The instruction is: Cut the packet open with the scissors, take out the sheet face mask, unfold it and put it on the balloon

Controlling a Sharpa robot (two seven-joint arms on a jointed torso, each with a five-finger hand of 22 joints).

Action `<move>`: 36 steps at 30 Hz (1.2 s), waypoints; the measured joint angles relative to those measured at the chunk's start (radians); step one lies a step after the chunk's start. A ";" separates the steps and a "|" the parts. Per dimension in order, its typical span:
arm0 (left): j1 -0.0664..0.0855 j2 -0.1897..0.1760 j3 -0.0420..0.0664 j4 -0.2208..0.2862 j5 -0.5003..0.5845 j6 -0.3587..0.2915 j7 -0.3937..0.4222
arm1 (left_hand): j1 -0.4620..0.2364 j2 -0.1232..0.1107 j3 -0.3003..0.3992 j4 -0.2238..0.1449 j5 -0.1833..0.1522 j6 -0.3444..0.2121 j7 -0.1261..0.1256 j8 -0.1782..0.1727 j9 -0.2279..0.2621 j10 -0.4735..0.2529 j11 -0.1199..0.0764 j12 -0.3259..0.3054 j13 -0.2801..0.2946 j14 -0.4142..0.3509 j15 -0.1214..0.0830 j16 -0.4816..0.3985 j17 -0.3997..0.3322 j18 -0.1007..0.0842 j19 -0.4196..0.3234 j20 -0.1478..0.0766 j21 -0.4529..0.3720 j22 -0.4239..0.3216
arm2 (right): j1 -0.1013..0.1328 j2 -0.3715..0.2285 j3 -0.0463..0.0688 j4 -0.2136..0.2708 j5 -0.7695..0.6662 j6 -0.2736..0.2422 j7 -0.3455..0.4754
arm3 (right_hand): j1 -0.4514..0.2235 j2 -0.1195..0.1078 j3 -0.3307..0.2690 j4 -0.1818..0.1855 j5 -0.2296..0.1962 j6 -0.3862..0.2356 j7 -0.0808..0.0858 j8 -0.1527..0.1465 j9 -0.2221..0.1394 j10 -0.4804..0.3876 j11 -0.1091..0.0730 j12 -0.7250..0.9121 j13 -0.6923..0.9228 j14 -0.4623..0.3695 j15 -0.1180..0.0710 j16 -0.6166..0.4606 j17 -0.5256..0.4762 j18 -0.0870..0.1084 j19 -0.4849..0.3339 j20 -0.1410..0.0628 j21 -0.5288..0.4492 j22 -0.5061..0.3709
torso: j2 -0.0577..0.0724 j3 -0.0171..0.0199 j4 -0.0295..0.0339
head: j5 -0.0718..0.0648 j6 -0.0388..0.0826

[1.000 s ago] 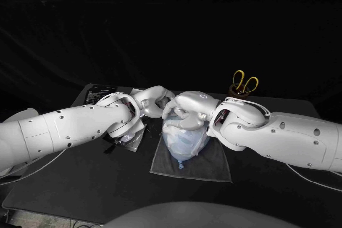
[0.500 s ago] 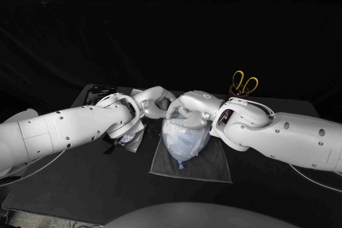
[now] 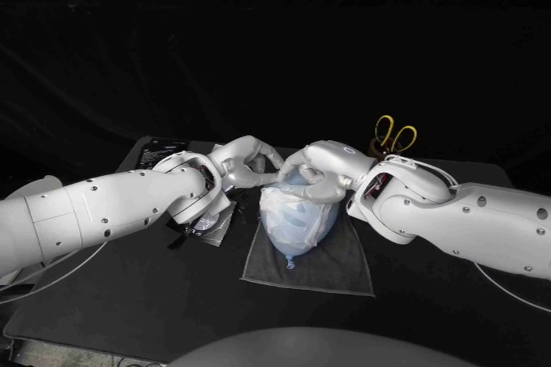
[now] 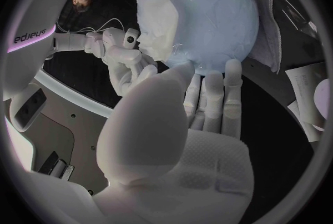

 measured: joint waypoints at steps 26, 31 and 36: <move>-0.002 -0.024 -0.002 0.006 0.221 -0.011 0.028 | -0.011 -0.011 0.047 -0.022 0.000 0.007 0.007 -0.012 -0.006 0.000 0.000 0.000 -0.033 -0.004 -0.004 0.009 -0.030 0.004 -0.010 0.003 0.019 0.021 | 0.007 0.017 0.003 -0.037 0.100 0.044 -0.047 | -0.009 -0.001 -0.002 0.016 0.000 -0.007 0.006 -0.009 -0.003 0.000 0.008 0.006 -0.001 0.000 0.007 0.000 0.001 -0.015 -0.002 0.002 0.008 0.000 | 0.000 0.0000 0.0011 | 0.007 0.006; -0.002 -0.032 -0.003 0.011 0.252 -0.012 0.032 | -0.015 -0.007 0.049 -0.025 0.000 0.007 0.007 -0.012 -0.007 0.000 0.000 0.000 -0.037 -0.004 -0.004 0.013 -0.033 0.003 -0.014 0.000 0.019 0.023 | 0.008 0.014 0.004 -0.036 0.101 0.050 -0.053 | -0.009 -0.002 -0.002 0.016 0.000 -0.007 0.006 -0.009 -0.003 0.000 0.008 0.006 0.000 0.000 0.007 0.000 0.001 -0.015 0.001 0.005 0.008 0.000 | 0.000 0.0000 0.0003 | 0.008 0.007; -0.002 -0.049 -0.003 0.021 0.307 -0.014 0.039 | -0.025 -0.007 0.056 -0.025 0.000 0.009 0.009 -0.016 -0.008 0.000 0.000 0.000 -0.041 -0.006 -0.001 0.013 -0.038 0.003 -0.014 0.000 0.019 0.024 | 0.008 0.008 0.004 -0.028 0.103 0.051 -0.055 | -0.010 -0.001 0.000 0.019 0.000 -0.007 0.006 -0.009 -0.003 0.000 0.007 0.006 0.000 0.000 0.007 0.000 0.000 -0.015 0.000 0.007 0.007 0.000 | 0.000 0.0000 -0.0006 | 0.008 0.008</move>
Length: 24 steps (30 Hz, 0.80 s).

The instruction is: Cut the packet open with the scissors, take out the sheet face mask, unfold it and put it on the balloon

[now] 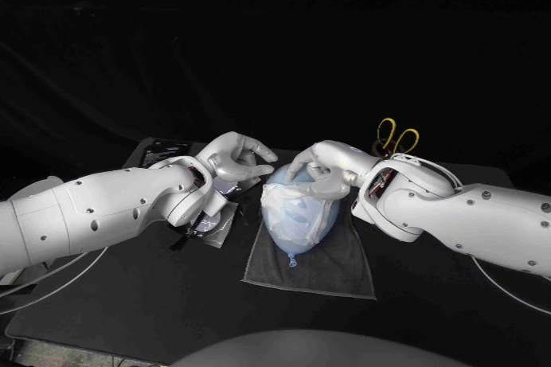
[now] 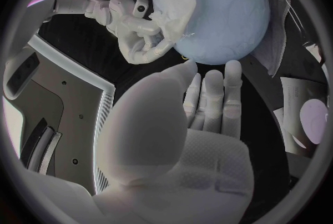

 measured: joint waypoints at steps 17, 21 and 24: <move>0.000 -0.084 0.000 0.061 0.164 -0.011 0.032 | -0.080 -0.011 0.010 0.014 0.000 0.023 -0.005 -0.003 0.002 0.081 -0.012 0.070 -0.011 -0.001 -0.006 0.022 -0.039 -0.001 -0.007 0.007 -0.008 -0.016 | 0.000 -0.048 -0.001 0.045 0.035 -0.051 0.043 | 0.010 0.016 0.010 -0.002 0.008 0.000 0.000 -0.001 0.000 0.003 0.003 0.005 0.000 0.000 0.000 0.000 0.000 0.000 0.000 0.000 0.012 -0.001 | 0.000 0.0007 0.0000 | -0.011 0.002; 0.000 -0.100 0.000 0.075 0.173 -0.010 0.037 | -0.081 -0.010 0.004 0.008 0.000 0.041 -0.018 0.015 0.018 0.129 -0.031 0.148 0.019 0.015 -0.022 0.041 -0.047 -0.002 0.006 -0.006 -0.012 -0.025 | 0.000 -0.067 -0.001 0.062 0.036 -0.065 0.065 | 0.018 0.008 0.012 -0.003 0.008 0.000 0.000 -0.001 0.000 0.003 0.003 0.005 -0.001 0.000 0.000 0.000 0.000 0.000 0.000 0.000 0.012 -0.001 | 0.000 0.0004 0.0000 | -0.011 0.001; 0.000 -0.111 -0.001 0.084 0.176 -0.006 0.042 | -0.094 -0.015 -0.004 0.009 0.000 0.048 -0.023 0.022 0.027 0.138 -0.038 0.184 0.033 0.020 -0.027 0.050 -0.050 -0.002 0.011 -0.011 -0.012 -0.029 | 0.000 -0.082 -0.001 0.077 0.032 -0.074 0.080 | 0.018 0.008 0.012 -0.003 0.008 0.000 0.000 -0.001 0.000 0.003 0.003 0.005 -0.001 0.000 0.000 0.000 0.000 0.000 0.000 0.000 0.012 0.000 | 0.000 0.0004 -0.0004 | -0.010 0.000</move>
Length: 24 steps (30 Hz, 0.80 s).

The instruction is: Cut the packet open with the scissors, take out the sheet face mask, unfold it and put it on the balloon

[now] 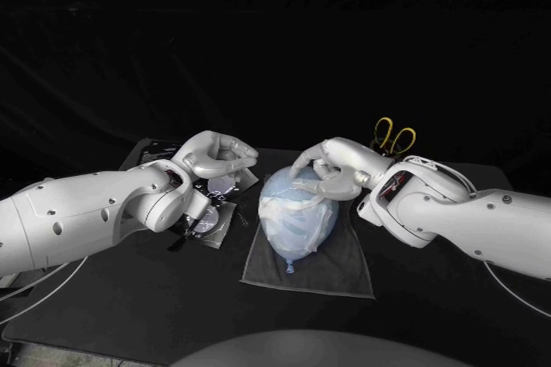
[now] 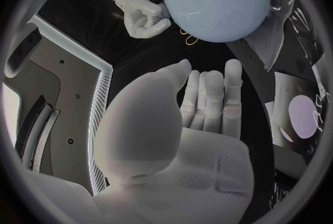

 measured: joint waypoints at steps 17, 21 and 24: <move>-0.012 -0.003 -0.003 0.024 -0.097 0.097 0.022 | 0.041 0.044 0.031 -0.043 0.000 0.058 -0.025 0.021 0.030 0.006 -0.012 -0.006 -0.029 -0.018 -0.007 0.019 -0.018 -0.001 0.004 -0.015 -0.007 0.000 | -0.013 -0.126 -0.003 0.131 -0.044 -0.071 0.091 | 0.046 -0.009 0.024 -0.030 0.004 0.023 -0.011 0.000 0.006 0.014 -0.008 0.009 0.001 -0.001 0.002 -0.001 -0.001 0.000 -0.002 0.002 0.036 0.000 | 0.001 -0.0004 0.0000 | -0.008 -0.007; -0.013 0.005 -0.003 0.024 -0.125 0.108 0.026 | 0.041 0.044 0.037 -0.046 0.000 0.061 -0.022 0.019 0.030 0.016 -0.016 -0.006 -0.032 -0.013 -0.013 0.026 -0.010 -0.001 0.004 -0.014 0.001 0.010 | -0.027 -0.156 -0.006 0.157 -0.065 -0.088 0.113 | 0.053 -0.016 0.029 -0.040 0.004 0.029 -0.010 0.000 0.007 0.014 -0.008 0.015 0.001 -0.002 0.002 -0.003 -0.001 0.000 -0.002 0.001 0.039 0.000 | 0.000 -0.0003 -0.0002 | -0.008 -0.009; -0.014 0.012 -0.003 0.023 -0.147 0.114 0.028 | 0.017 0.040 0.039 -0.043 0.000 0.058 -0.019 0.007 0.027 0.016 -0.016 -0.006 -0.033 -0.013 -0.013 0.030 -0.008 -0.001 0.000 -0.018 0.001 0.012 | -0.042 -0.177 -0.008 0.172 -0.092 -0.105 0.132 | 0.069 -0.021 0.033 -0.053 0.004 0.035 -0.014 0.003 0.007 0.016 -0.010 0.015 0.001 -0.002 0.002 -0.002 -0.001 0.000 -0.002 0.001 0.039 0.000 | 0.000 0.0003 -0.0008 | -0.008 -0.010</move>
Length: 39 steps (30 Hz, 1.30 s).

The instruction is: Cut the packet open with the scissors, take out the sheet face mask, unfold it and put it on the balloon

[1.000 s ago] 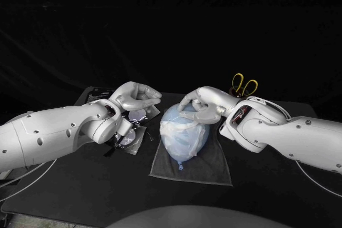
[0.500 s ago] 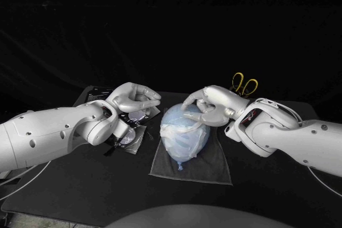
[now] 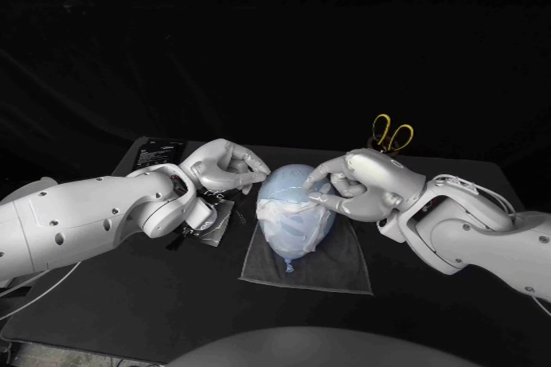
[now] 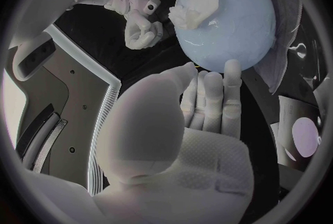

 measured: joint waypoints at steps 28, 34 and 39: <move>-0.005 0.050 0.000 -0.037 -0.083 0.008 -0.005 | -0.039 0.015 0.010 0.028 0.000 -0.020 0.005 -0.036 -0.011 0.000 0.000 0.008 -0.001 0.004 -0.003 0.008 0.003 0.005 0.000 0.000 0.000 -0.005 | -0.073 0.030 -0.005 -0.016 -0.308 -0.099 -0.063 | 0.013 -0.026 0.001 -0.023 -0.004 0.032 -0.009 0.006 0.002 0.019 -0.012 0.008 0.000 0.001 -0.015 -0.001 0.000 0.000 0.005 -0.009 0.010 0.000 | 0.001 -0.0012 0.0030 | -0.011 -0.014; -0.005 0.057 0.000 -0.048 -0.082 0.008 -0.015 | -0.039 0.023 0.013 0.031 0.000 -0.027 0.012 -0.046 -0.015 0.000 0.000 0.008 -0.001 0.007 0.000 0.010 0.003 0.005 0.000 0.000 0.000 -0.005 | -0.076 0.057 -0.005 -0.035 -0.338 -0.113 -0.116 | 0.013 -0.026 0.001 -0.023 -0.004 0.032 -0.009 0.002 0.001 0.019 -0.012 0.008 0.000 0.000 -0.014 0.002 0.000 0.000 0.005 -0.010 0.010 0.000 | 0.002 -0.0009 0.0028 | -0.011 -0.016; -0.005 0.062 0.000 -0.053 -0.079 0.008 -0.024 | -0.039 0.023 0.017 0.027 0.000 -0.028 0.013 -0.046 -0.015 0.000 0.000 0.008 -0.001 0.007 0.000 0.012 0.003 0.004 0.000 0.000 0.000 -0.005 | -0.078 0.076 -0.005 -0.049 -0.356 -0.115 -0.146 | 0.013 -0.026 0.001 -0.023 -0.008 0.032 -0.009 0.002 0.000 0.019 -0.012 0.008 0.000 0.000 -0.014 0.002 0.000 0.000 0.004 -0.011 0.006 0.000 | 0.002 -0.0007 0.0020 | -0.011 -0.018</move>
